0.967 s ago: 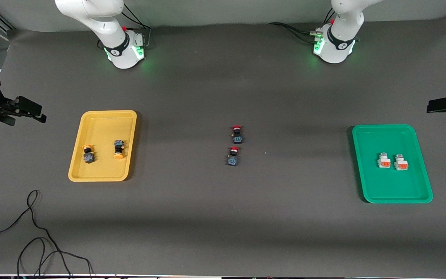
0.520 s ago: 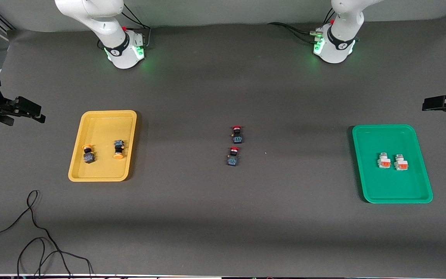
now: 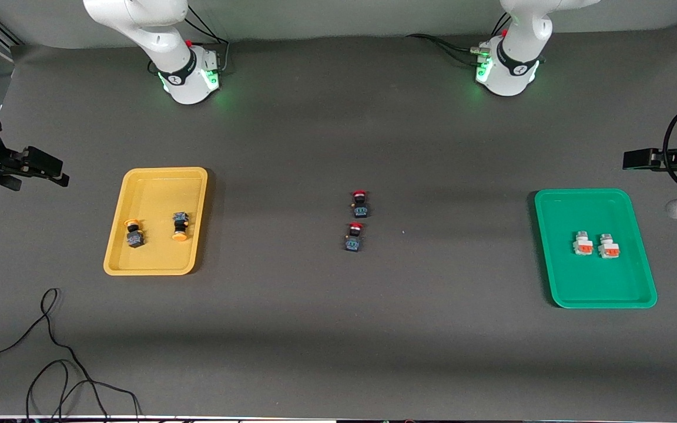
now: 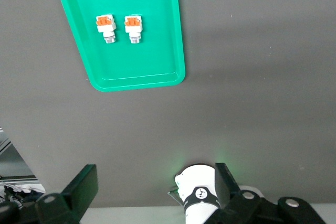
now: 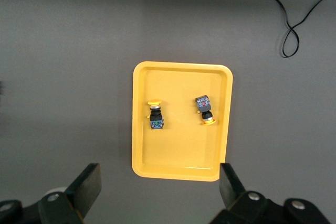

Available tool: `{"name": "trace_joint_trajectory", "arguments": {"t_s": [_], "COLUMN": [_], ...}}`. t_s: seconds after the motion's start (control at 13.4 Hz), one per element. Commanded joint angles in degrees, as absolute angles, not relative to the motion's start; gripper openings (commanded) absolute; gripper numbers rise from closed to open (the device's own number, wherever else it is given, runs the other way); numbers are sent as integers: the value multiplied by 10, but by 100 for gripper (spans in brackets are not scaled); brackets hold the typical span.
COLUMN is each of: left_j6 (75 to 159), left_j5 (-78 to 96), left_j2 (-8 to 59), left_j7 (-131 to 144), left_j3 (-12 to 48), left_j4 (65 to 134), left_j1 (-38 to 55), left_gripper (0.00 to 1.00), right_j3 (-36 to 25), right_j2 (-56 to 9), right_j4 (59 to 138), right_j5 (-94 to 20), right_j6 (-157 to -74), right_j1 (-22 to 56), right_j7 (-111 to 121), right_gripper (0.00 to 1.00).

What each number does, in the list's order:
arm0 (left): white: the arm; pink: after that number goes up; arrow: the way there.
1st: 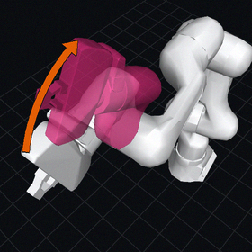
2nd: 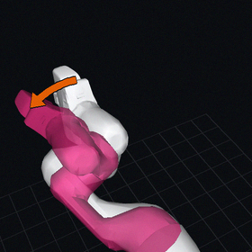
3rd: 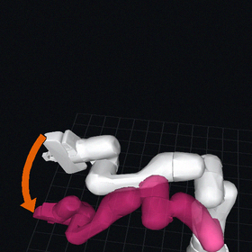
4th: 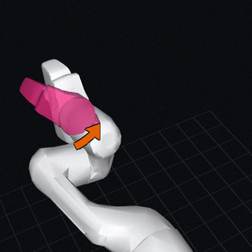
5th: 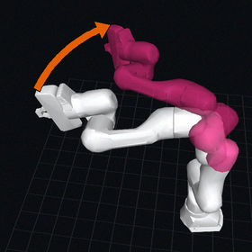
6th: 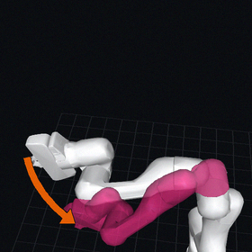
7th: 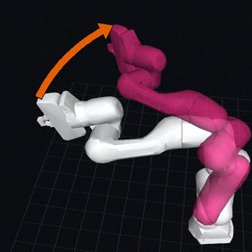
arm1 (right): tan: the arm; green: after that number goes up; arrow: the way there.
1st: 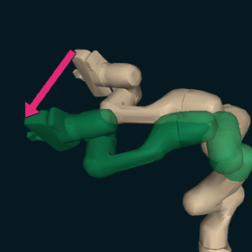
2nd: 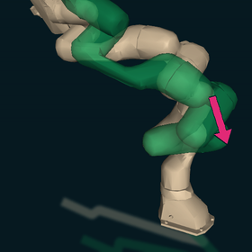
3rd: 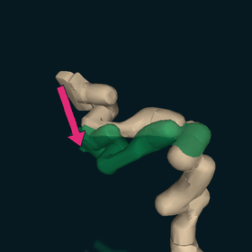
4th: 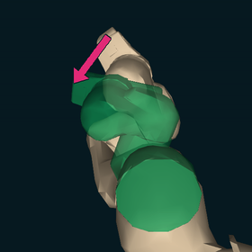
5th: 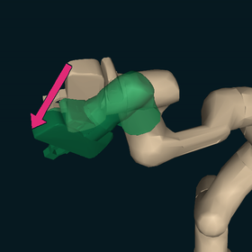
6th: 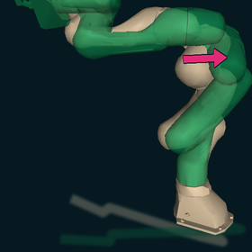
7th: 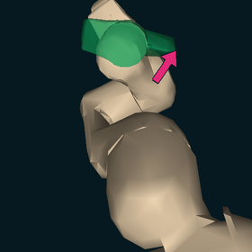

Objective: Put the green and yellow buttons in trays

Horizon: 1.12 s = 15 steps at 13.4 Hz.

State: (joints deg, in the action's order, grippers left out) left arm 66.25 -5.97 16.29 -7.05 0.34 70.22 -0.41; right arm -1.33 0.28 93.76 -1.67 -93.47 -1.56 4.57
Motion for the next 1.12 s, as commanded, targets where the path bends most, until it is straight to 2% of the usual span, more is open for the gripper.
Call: {"name": "trace_joint_trajectory", "arguments": {"t_s": [0.0,0.15,0.52,0.74,1.04], "left_j6": [720,784,887,932,920], "left_j5": [-48,-48,-34,-19,-19], "left_j2": [93,44,0,1,11], "left_j7": [-73,-73,-72,-65,-59], "left_j3": [-37,-37,-33,-33,-19], "left_j4": [792,871,948,949,937], "left_j1": [33,33,33,34,32], "left_gripper": [99,99,99,100,100], "right_j3": [-15,-15,-15,-15,-15], "right_j2": [1,1,1,1,1], "right_j4": [933,933,933,933,933], "right_j5": [-10,-10,-10,-10,-10], "right_j6": [-935,-935,-935,-935,-935], "right_j1": [-12,-12,-12,-12,-12], "right_j7": [47,47,47,47,47], "right_gripper": [100,100,100,100,100]}}
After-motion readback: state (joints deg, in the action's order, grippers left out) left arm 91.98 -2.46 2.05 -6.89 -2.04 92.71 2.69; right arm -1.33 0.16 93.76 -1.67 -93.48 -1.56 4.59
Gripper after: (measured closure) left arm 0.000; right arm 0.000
